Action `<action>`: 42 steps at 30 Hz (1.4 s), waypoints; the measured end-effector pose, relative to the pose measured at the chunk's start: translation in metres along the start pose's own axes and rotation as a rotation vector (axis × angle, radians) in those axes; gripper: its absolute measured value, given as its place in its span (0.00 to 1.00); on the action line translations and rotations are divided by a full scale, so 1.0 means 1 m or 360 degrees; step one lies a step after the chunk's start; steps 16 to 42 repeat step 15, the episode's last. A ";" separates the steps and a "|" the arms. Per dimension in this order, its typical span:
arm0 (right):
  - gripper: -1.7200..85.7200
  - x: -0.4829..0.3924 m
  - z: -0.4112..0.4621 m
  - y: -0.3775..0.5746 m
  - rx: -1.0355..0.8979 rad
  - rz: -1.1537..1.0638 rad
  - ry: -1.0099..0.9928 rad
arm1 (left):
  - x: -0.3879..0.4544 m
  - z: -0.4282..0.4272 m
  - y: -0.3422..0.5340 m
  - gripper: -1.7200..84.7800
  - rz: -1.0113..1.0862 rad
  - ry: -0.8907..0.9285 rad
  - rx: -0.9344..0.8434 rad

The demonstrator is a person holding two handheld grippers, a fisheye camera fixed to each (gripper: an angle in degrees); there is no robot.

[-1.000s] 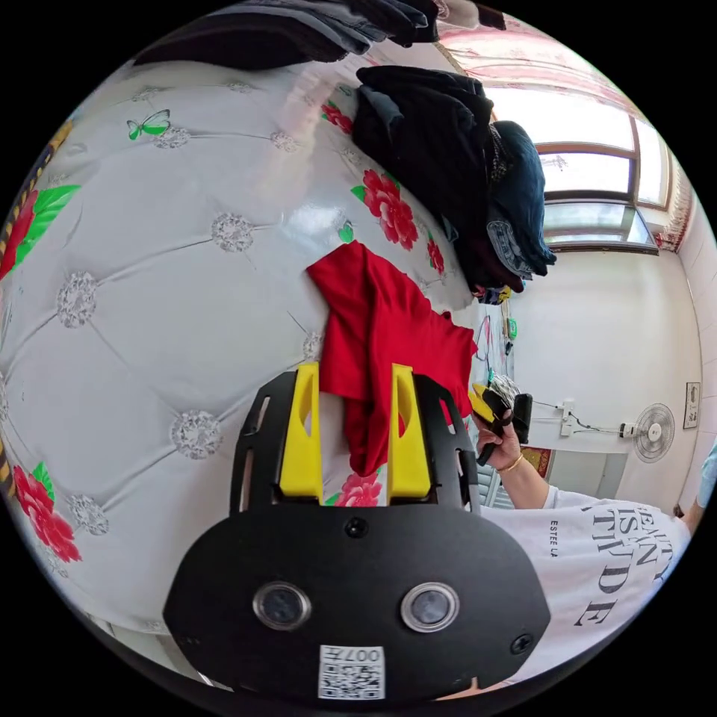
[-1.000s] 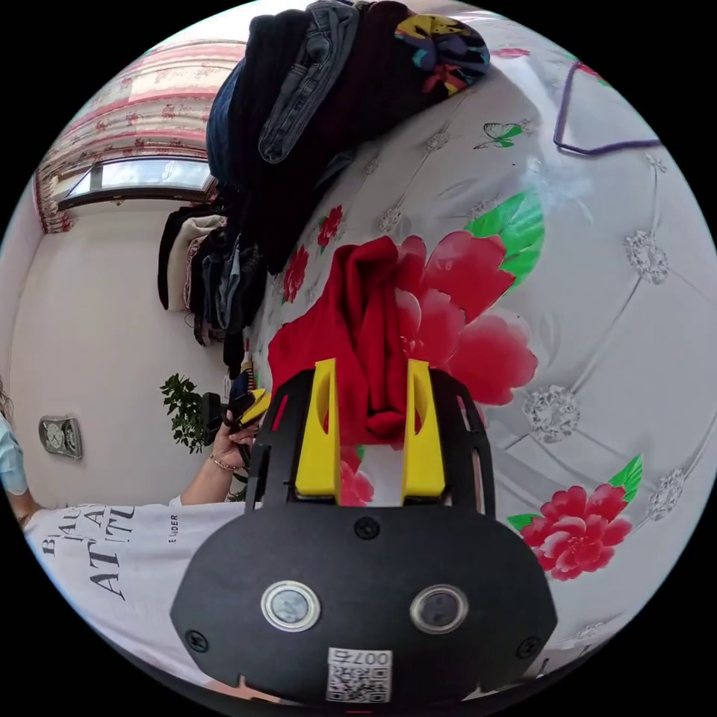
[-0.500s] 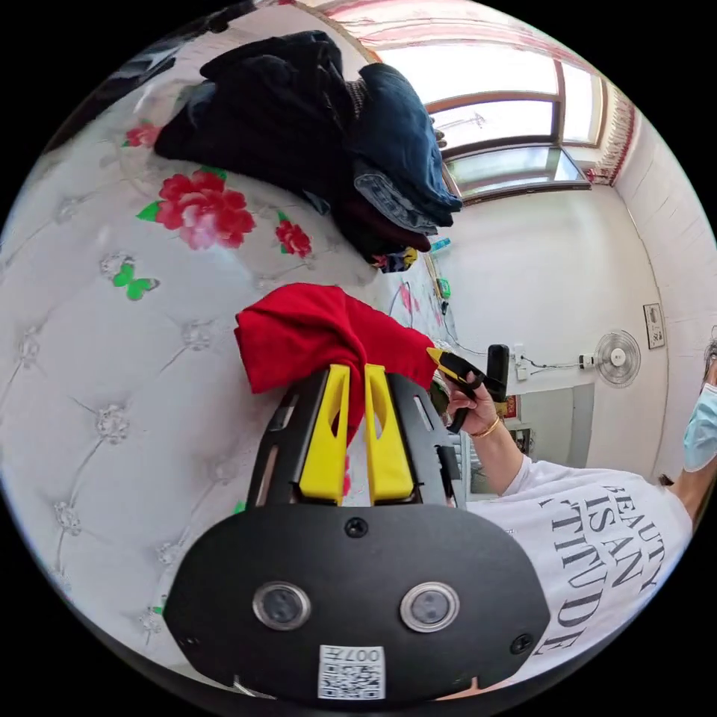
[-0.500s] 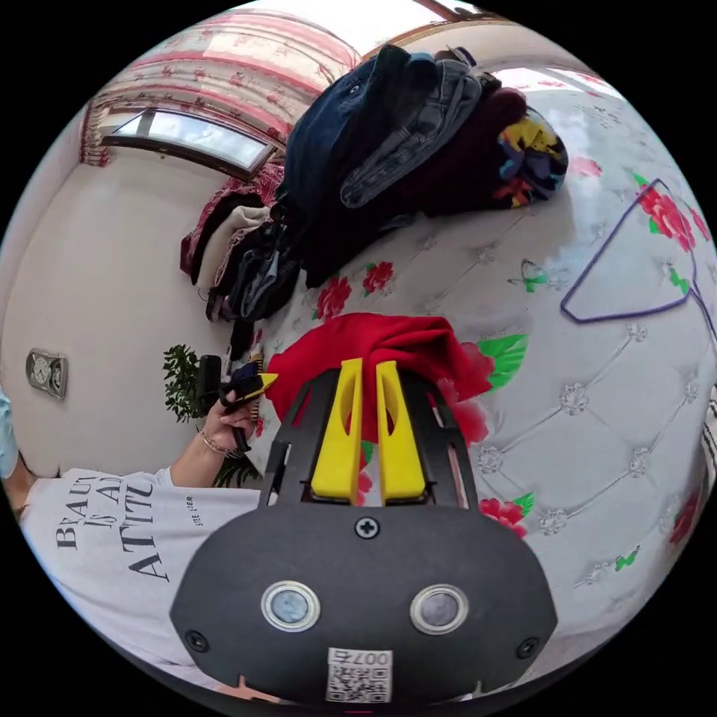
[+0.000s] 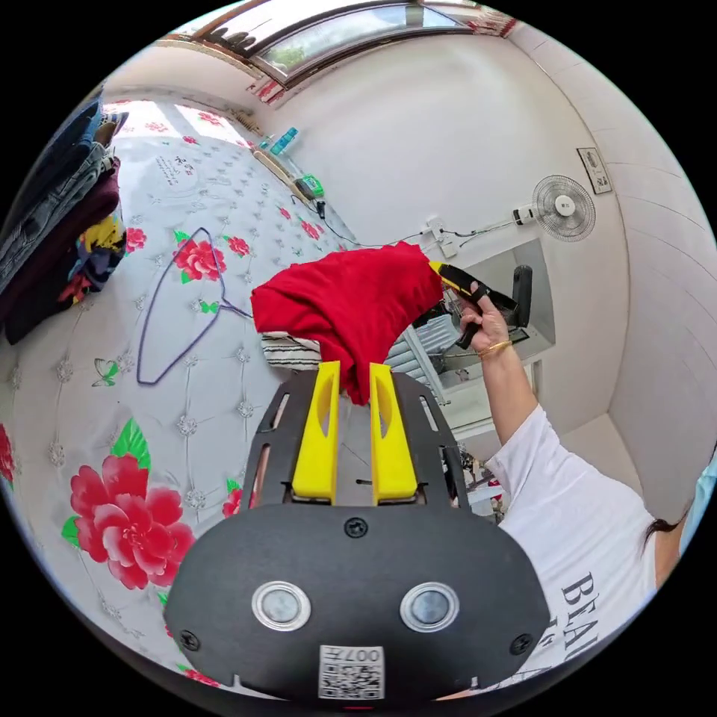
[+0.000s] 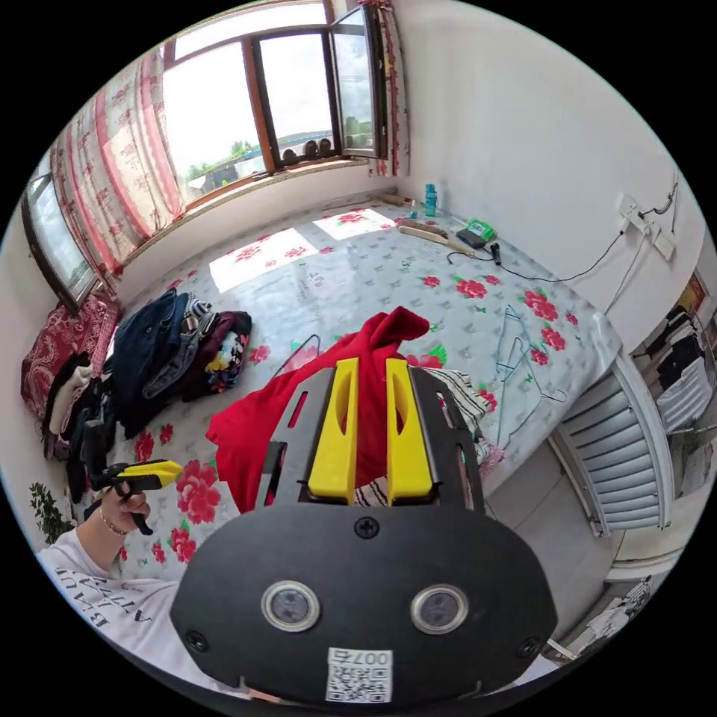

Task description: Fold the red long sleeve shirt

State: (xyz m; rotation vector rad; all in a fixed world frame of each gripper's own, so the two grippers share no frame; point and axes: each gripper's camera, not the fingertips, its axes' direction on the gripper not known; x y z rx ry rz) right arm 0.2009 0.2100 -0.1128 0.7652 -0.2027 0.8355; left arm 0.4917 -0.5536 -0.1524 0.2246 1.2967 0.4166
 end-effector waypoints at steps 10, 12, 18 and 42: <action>0.09 -0.124 0.117 0.155 -0.0064 -0.0308 -0.0478 | -0.095 -0.095 0.295 0.10 -0.0817 -0.0888 -0.0143; 0.09 -0.175 0.147 0.188 -0.0308 -0.0462 -0.0574 | -0.091 -0.132 0.366 0.10 -0.1111 -0.0934 0.0043; 0.09 -0.253 0.170 0.234 -0.0635 -0.0704 -0.0760 | -0.063 -0.180 0.467 0.11 -0.1501 -0.1057 0.0429; 0.09 -0.253 0.170 0.234 -0.0635 -0.0704 -0.0760 | -0.063 -0.180 0.467 0.11 -0.1501 -0.1057 0.0429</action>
